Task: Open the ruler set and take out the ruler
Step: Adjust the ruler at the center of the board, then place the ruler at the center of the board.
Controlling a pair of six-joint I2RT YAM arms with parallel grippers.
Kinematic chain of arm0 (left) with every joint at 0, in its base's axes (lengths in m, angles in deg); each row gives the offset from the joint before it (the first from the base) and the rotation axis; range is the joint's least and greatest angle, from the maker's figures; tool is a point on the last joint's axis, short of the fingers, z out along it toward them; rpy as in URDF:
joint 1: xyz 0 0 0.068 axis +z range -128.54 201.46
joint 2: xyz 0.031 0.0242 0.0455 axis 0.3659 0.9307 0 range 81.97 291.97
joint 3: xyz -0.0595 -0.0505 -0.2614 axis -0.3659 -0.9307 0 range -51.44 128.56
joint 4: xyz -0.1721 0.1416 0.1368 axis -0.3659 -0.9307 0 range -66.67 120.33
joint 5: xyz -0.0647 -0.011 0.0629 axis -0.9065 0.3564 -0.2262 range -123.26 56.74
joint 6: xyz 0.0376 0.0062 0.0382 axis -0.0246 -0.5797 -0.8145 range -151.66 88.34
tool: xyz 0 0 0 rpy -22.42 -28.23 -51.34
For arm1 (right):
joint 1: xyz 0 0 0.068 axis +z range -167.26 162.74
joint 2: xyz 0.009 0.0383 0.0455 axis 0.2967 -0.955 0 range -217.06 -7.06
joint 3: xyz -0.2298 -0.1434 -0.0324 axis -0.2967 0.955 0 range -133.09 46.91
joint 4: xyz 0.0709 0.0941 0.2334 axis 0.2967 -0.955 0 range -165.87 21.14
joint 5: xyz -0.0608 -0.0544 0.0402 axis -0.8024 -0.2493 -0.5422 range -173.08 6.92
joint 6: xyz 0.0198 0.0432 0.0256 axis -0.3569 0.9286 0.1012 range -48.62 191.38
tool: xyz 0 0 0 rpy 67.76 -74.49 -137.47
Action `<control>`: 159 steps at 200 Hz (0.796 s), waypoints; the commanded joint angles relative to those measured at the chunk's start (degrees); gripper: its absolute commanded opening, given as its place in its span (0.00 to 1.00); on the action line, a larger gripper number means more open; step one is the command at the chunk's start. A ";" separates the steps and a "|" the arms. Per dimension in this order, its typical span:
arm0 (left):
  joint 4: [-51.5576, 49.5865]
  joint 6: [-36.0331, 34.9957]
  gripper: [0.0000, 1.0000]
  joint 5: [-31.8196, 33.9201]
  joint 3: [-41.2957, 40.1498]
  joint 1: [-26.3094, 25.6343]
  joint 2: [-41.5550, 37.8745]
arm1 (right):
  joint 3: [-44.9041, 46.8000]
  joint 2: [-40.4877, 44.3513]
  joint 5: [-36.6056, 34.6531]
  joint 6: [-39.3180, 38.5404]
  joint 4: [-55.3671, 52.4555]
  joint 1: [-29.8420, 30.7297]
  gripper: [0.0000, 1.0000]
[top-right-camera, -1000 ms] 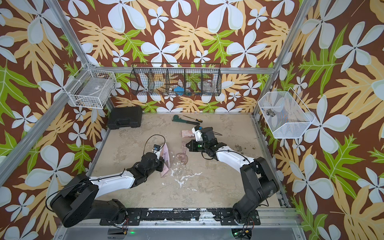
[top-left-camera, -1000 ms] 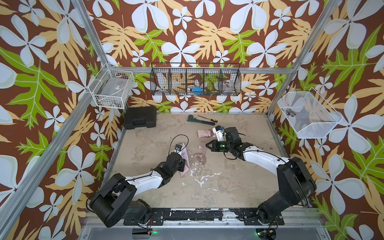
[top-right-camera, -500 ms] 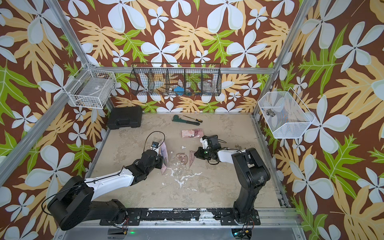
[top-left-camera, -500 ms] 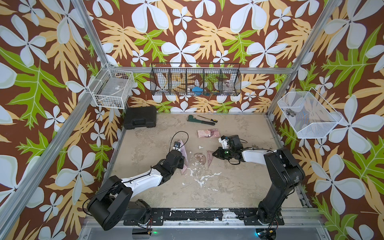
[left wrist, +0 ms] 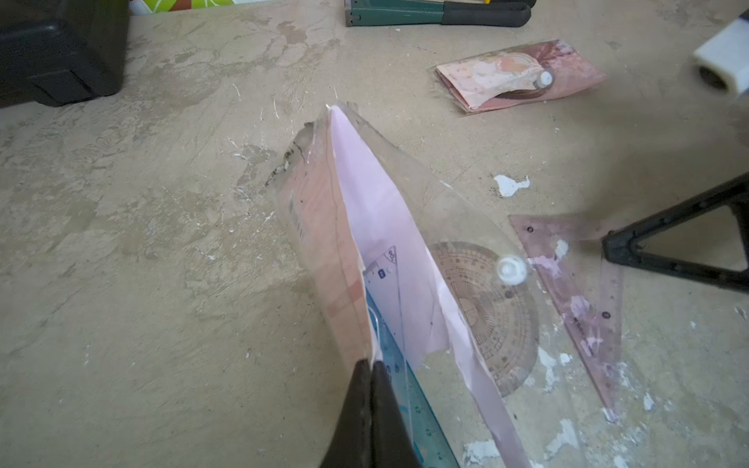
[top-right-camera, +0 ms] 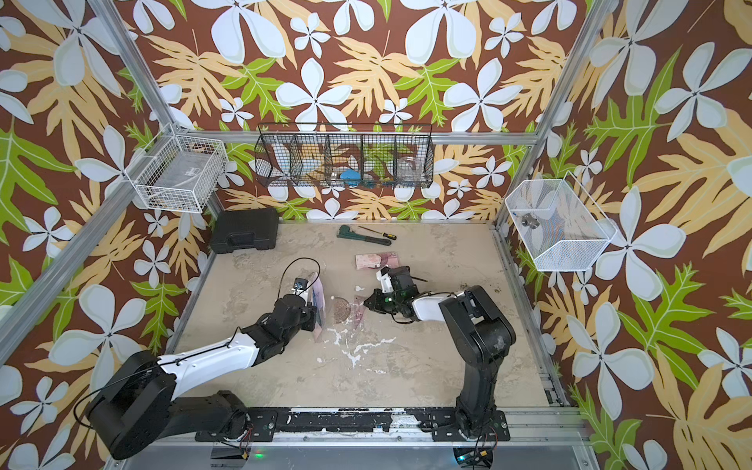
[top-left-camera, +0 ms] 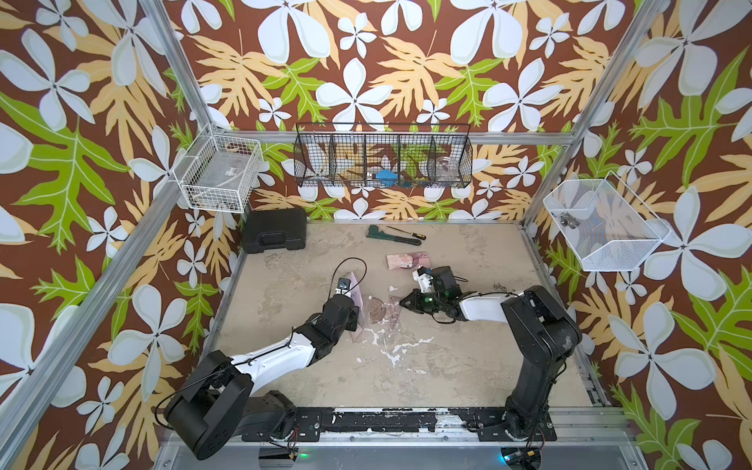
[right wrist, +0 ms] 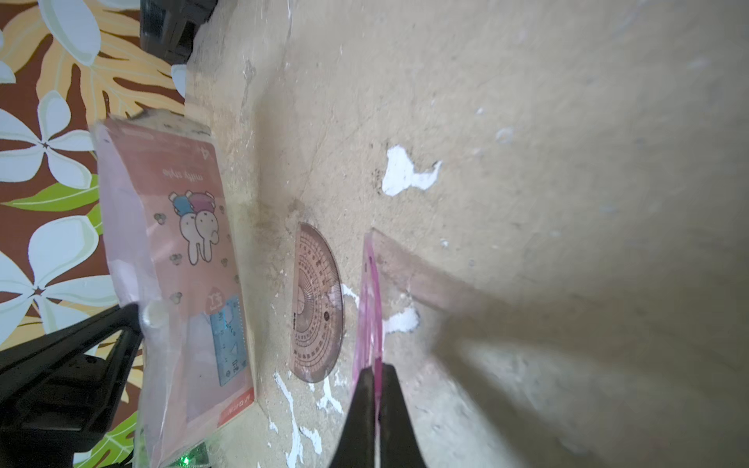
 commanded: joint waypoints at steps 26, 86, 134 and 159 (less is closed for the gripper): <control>2.08 -0.97 0.00 -4.54 -0.47 0.13 1.52 | -0.44 0.24 -1.71 -2.63 -2.31 -0.93 0.00; -0.63 2.50 0.00 -0.90 -0.57 0.13 1.29 | -1.73 0.55 -0.20 -3.99 -3.25 -0.16 0.29; -1.14 1.59 0.00 -3.05 0.13 0.13 2.14 | -3.12 7.95 -6.76 -8.32 -10.60 -0.18 0.53; -0.20 0.74 0.00 -4.86 -0.42 0.13 1.80 | -4.19 10.18 -8.01 -10.19 -12.58 1.22 0.58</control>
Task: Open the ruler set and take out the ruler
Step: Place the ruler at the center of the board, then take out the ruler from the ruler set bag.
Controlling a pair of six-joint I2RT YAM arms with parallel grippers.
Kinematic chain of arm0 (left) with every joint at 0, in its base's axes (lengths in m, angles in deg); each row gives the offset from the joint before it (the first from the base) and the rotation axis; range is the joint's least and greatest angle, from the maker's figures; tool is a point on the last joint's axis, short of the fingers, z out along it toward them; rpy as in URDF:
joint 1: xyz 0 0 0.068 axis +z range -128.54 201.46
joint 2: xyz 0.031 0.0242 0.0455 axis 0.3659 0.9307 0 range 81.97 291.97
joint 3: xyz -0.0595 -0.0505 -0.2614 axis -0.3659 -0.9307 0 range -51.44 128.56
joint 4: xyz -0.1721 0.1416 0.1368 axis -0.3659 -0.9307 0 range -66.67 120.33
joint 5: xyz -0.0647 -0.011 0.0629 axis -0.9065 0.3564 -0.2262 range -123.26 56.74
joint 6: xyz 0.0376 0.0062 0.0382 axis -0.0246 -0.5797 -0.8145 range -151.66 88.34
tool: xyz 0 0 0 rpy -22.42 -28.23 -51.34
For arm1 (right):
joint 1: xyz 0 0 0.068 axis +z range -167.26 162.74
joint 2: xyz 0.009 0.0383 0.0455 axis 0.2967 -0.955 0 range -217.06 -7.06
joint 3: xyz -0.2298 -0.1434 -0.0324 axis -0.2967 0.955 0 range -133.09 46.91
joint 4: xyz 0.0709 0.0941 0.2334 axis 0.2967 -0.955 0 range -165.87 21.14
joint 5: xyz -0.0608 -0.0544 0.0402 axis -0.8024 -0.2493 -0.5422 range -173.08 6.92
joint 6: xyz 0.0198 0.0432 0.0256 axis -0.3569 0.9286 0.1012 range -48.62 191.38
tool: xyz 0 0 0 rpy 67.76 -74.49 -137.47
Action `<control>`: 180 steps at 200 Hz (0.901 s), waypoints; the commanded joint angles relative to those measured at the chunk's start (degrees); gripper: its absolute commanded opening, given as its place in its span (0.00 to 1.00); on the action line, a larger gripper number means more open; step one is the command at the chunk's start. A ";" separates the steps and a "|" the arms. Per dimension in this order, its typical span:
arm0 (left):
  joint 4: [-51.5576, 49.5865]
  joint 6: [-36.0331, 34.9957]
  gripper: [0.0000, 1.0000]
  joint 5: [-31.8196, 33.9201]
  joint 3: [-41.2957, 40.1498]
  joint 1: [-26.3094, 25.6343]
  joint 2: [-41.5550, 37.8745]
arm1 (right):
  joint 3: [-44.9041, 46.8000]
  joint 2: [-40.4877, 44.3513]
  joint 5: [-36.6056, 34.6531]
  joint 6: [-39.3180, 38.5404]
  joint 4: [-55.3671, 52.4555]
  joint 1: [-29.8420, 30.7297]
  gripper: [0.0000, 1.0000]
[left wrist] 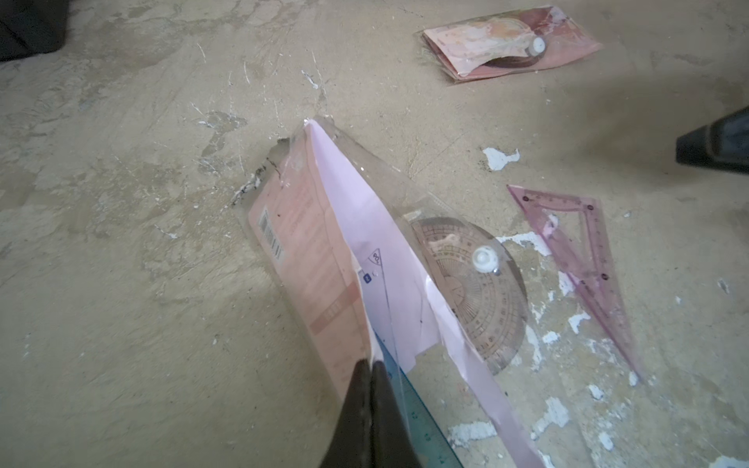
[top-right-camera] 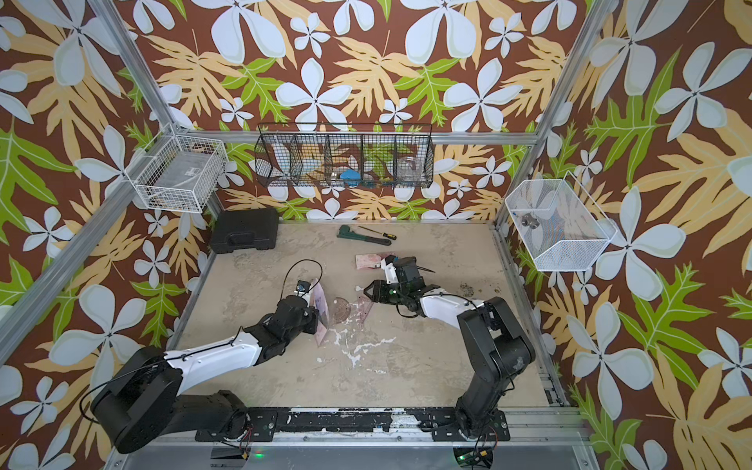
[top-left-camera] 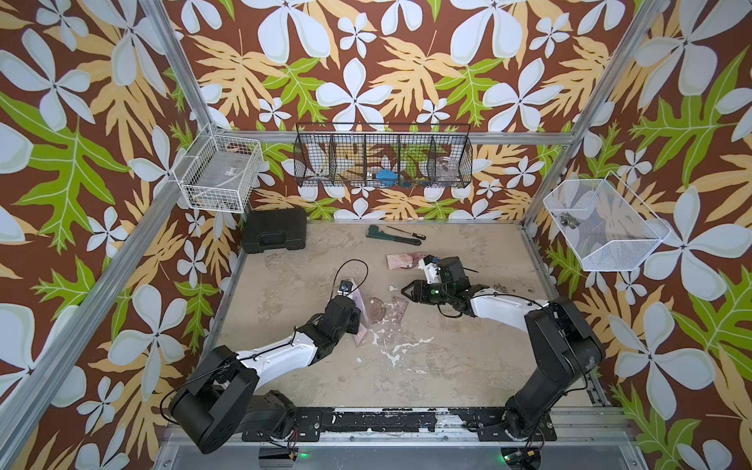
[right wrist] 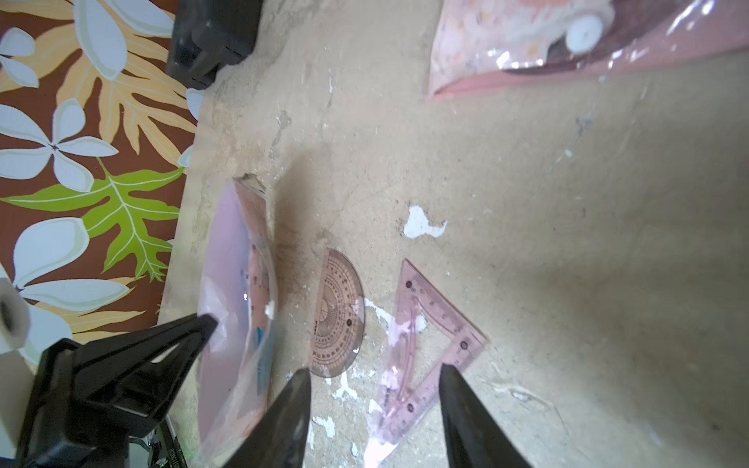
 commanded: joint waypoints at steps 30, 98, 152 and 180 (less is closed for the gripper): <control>1.32 -2.20 0.00 -4.77 -1.11 0.13 -0.50 | -0.59 4.71 3.30 -3.24 -0.07 2.43 0.48; 5.21 -2.89 0.00 -5.21 -3.81 0.13 -1.66 | -11.45 -4.22 7.31 -3.84 -2.27 14.98 0.20; 7.02 -3.18 0.00 -5.35 -5.68 0.13 -4.17 | -15.15 -11.73 6.76 -2.57 -3.90 16.32 0.21; 7.03 -3.29 0.00 -5.40 -5.44 0.13 -3.67 | -15.89 -13.64 4.46 -3.62 -6.58 16.33 0.23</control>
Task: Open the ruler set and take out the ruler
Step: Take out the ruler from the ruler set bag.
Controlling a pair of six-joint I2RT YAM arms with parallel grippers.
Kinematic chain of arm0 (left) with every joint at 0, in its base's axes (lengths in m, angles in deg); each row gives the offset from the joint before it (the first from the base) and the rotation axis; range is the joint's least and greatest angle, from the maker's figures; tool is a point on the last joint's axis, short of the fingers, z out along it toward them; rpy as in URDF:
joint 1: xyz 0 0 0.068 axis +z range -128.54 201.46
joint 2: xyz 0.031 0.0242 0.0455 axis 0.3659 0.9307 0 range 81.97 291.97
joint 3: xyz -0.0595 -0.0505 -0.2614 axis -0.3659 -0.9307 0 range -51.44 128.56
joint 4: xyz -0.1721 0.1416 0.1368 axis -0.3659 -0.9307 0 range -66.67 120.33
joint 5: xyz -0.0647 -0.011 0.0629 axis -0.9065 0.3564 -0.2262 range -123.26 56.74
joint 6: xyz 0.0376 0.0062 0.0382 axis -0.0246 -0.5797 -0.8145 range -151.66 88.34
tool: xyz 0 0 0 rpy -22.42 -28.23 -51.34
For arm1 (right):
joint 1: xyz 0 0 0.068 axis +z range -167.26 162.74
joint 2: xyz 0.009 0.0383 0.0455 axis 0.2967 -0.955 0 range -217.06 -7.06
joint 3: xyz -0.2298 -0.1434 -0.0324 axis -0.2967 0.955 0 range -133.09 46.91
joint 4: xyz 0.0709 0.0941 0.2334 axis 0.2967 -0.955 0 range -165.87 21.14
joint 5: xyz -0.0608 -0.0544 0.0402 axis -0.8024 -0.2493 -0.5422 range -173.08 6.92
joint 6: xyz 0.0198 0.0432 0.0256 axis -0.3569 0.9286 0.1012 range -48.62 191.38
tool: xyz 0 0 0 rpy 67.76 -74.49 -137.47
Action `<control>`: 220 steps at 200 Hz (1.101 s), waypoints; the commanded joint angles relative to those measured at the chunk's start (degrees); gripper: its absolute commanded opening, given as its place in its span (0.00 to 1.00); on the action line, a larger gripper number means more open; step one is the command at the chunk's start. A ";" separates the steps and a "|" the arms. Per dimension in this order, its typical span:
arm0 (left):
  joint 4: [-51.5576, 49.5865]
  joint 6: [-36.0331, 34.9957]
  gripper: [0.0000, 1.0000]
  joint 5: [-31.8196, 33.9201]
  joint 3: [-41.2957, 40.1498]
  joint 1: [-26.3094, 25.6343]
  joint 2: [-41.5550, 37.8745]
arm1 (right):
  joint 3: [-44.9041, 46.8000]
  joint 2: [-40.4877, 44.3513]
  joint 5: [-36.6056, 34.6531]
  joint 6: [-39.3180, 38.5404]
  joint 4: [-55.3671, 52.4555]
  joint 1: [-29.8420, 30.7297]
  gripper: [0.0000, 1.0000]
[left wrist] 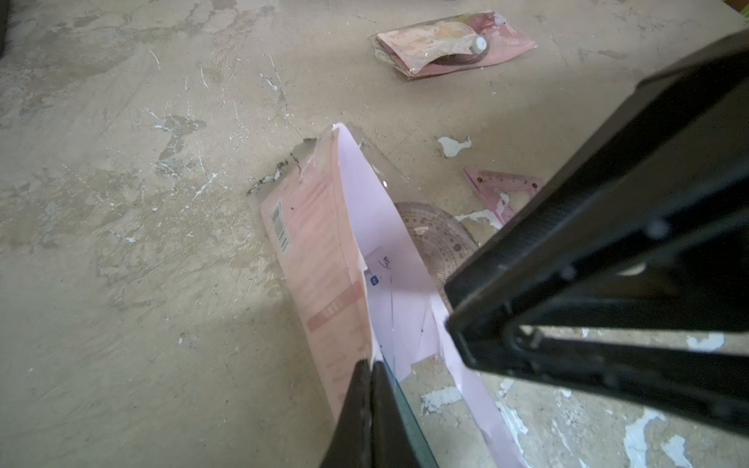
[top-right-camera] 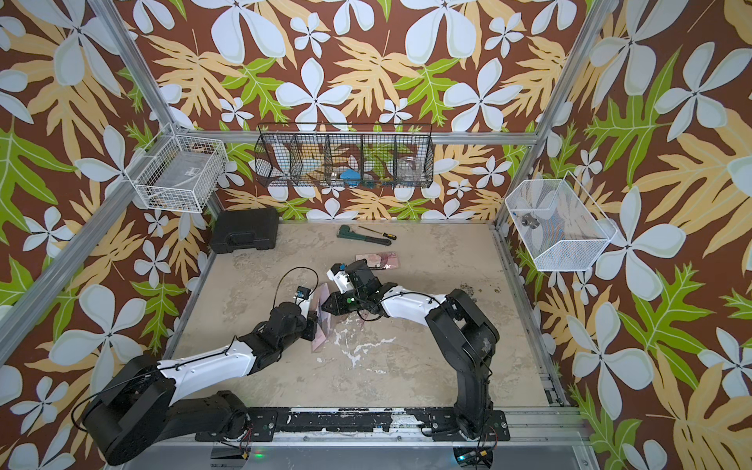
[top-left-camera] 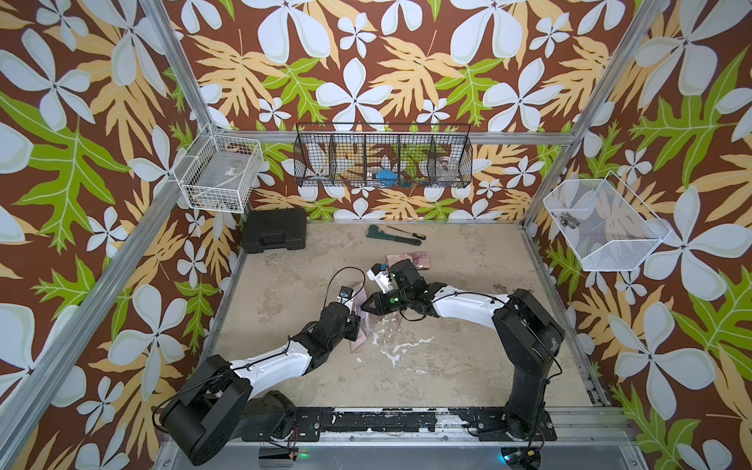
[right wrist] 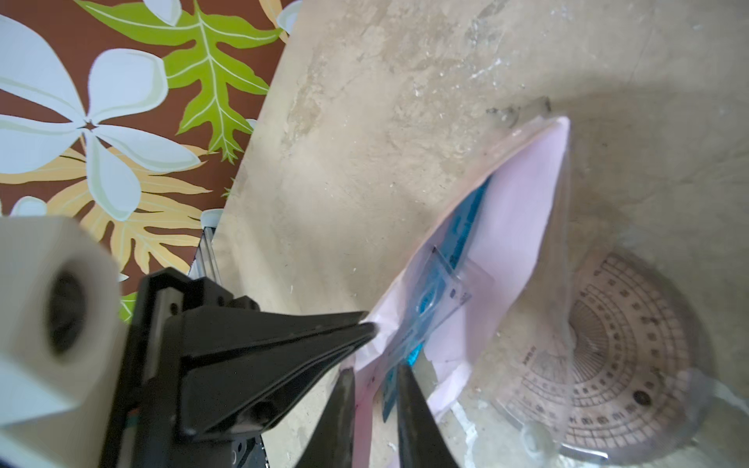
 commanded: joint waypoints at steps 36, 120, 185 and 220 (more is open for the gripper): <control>1.53 -0.66 0.00 -0.31 0.38 0.11 0.58 | -1.71 -3.63 -1.65 -2.23 -4.57 0.18 0.24; 2.97 -1.02 0.00 -1.79 0.47 0.11 0.16 | -2.85 -7.05 1.94 0.55 0.87 0.14 0.27; 2.69 -1.11 0.00 -0.98 -0.24 0.11 0.03 | -2.45 -6.20 1.04 2.74 3.58 0.06 0.08; 2.52 -0.63 0.00 -0.32 -0.33 0.11 0.73 | -0.87 -3.75 0.66 2.34 2.78 -0.74 0.02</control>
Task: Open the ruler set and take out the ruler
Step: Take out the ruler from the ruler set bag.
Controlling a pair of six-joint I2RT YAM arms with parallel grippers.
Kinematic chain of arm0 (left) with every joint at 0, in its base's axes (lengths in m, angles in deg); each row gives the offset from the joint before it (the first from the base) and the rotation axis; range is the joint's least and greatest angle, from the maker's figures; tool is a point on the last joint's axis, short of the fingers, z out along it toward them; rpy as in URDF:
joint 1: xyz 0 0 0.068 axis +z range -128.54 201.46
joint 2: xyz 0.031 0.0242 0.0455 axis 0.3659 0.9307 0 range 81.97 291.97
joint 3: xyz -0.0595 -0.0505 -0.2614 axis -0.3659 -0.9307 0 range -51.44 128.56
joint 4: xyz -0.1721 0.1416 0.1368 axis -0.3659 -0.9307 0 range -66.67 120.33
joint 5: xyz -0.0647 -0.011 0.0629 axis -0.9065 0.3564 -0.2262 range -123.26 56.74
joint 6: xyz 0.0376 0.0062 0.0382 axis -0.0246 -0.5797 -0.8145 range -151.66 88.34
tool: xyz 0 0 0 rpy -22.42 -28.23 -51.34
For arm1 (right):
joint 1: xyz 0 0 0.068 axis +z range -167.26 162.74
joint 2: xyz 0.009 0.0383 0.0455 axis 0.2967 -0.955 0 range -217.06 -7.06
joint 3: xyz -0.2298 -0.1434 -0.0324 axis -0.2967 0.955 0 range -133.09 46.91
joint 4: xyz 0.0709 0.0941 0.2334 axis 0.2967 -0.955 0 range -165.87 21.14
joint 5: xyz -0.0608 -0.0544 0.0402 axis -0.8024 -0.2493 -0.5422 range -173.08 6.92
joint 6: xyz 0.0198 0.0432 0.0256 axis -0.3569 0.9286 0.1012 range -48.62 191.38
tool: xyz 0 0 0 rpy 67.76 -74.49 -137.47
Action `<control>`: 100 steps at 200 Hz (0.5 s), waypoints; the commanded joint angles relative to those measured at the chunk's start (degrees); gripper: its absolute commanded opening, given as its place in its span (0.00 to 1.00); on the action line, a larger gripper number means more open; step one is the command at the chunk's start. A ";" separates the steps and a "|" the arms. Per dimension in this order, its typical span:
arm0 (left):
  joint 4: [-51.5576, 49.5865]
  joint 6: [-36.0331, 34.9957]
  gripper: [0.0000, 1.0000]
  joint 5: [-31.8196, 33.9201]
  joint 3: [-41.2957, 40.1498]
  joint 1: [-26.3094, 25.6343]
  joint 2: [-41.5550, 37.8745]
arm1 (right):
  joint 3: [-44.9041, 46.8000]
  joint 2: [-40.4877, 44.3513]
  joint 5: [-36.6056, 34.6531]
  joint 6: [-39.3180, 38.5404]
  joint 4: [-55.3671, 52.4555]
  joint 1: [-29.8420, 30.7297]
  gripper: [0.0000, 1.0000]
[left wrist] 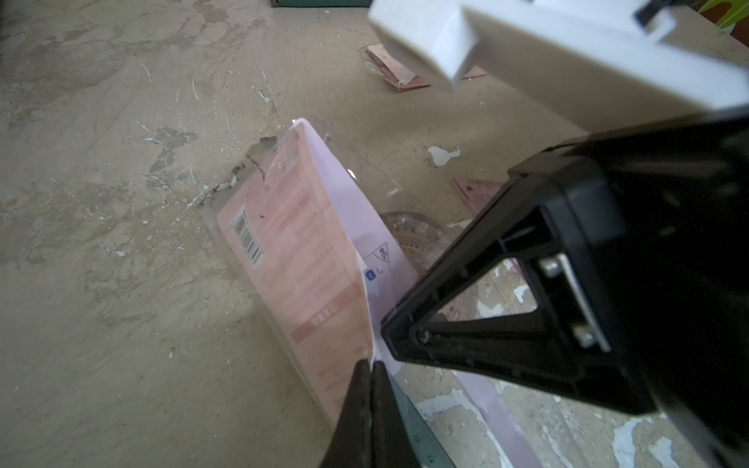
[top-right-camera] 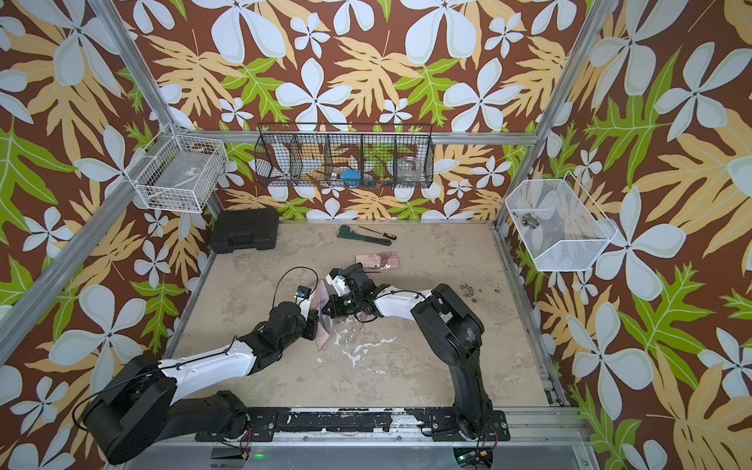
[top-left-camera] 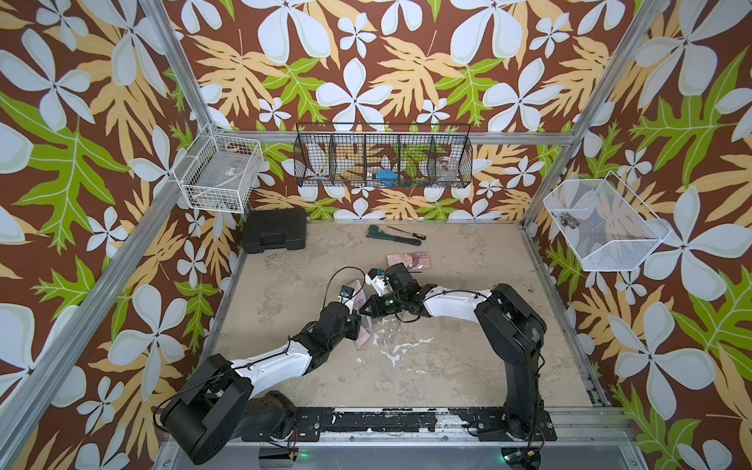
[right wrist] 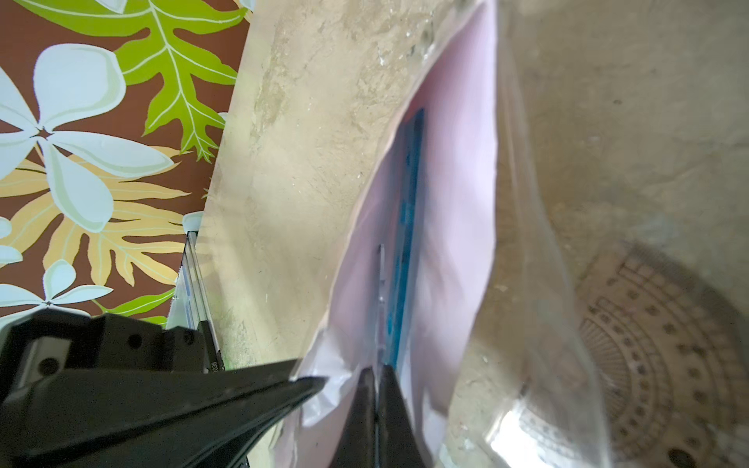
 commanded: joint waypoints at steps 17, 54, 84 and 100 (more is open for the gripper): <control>0.29 -0.16 0.00 0.61 0.07 0.11 0.86 | 1.76 2.77 -0.99 -0.29 0.05 -1.21 0.00; 0.35 -0.17 0.00 0.75 0.42 0.11 1.68 | 3.25 5.10 -1.78 -1.27 -0.77 -1.79 0.00; 0.04 0.35 0.00 1.25 0.69 0.11 2.36 | 3.88 7.24 -1.59 -2.05 -1.56 -1.88 0.00; -0.54 0.97 0.00 2.40 0.99 0.11 2.56 | 4.73 9.36 -1.28 -2.53 -1.64 -2.06 0.00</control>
